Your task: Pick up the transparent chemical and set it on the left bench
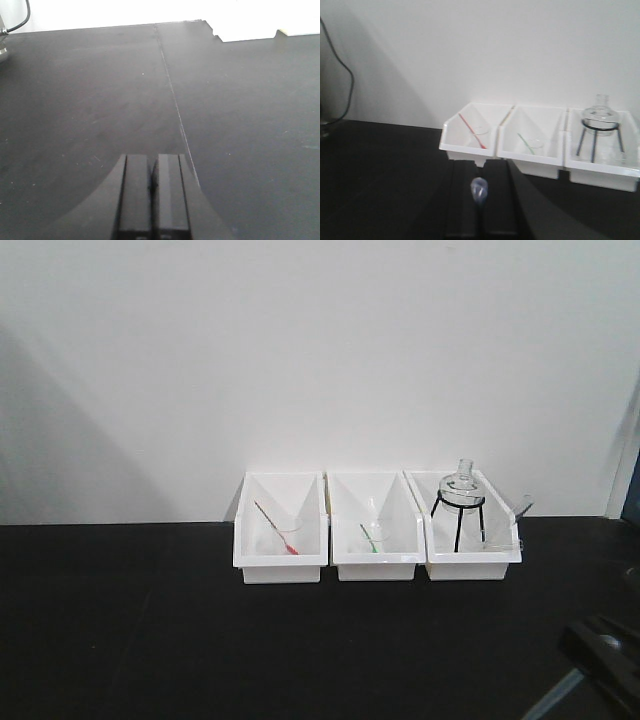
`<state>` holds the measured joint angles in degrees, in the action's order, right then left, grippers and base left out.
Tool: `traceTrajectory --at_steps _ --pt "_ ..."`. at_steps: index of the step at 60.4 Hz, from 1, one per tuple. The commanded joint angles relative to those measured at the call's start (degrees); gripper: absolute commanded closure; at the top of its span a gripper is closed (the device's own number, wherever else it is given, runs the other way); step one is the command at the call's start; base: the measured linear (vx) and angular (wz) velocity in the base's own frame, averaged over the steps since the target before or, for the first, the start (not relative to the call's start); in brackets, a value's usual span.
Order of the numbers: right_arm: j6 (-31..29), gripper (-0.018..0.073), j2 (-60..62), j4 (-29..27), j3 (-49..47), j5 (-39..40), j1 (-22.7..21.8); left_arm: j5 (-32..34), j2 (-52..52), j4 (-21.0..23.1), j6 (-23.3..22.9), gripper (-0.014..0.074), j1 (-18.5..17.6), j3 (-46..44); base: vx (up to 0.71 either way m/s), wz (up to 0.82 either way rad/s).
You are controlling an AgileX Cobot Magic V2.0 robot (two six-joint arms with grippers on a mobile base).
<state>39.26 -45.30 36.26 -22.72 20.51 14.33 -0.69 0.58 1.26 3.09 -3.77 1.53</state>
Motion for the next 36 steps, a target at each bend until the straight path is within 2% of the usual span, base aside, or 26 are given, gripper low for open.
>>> traceTrajectory --at_steps 1,12,23,29,36 --pt "0.3 0.0562 -5.6 0.3 -1.7 10.9 0.0 4.5 1.1 0.0 -0.4 0.06 -0.1 0.9 0.0 0.0" --pt "0.2 0.0562 -18.6 2.4 -1.7 19.1 0.0 4.5 1.1 0.0 -0.4 0.06 -0.1 0.9 0.0 0.0" --pt "-3.4 0.0534 -28.8 2.6 -1.7 26.5 0.0 4.5 1.1 0.0 -0.4 0.06 -0.1 0.9 0.0 0.0" --pt "-4.4 0.0466 -33.1 2.6 -1.7 29.3 0.0 4.5 1.1 0.0 -0.4 0.06 -0.1 0.9 0.0 0.0" --pt "-4.5 0.0331 -36.5 2.8 -1.7 31.9 0.0 4.5 1.1 0.0 -0.4 0.06 -0.1 0.9 0.0 0.0"
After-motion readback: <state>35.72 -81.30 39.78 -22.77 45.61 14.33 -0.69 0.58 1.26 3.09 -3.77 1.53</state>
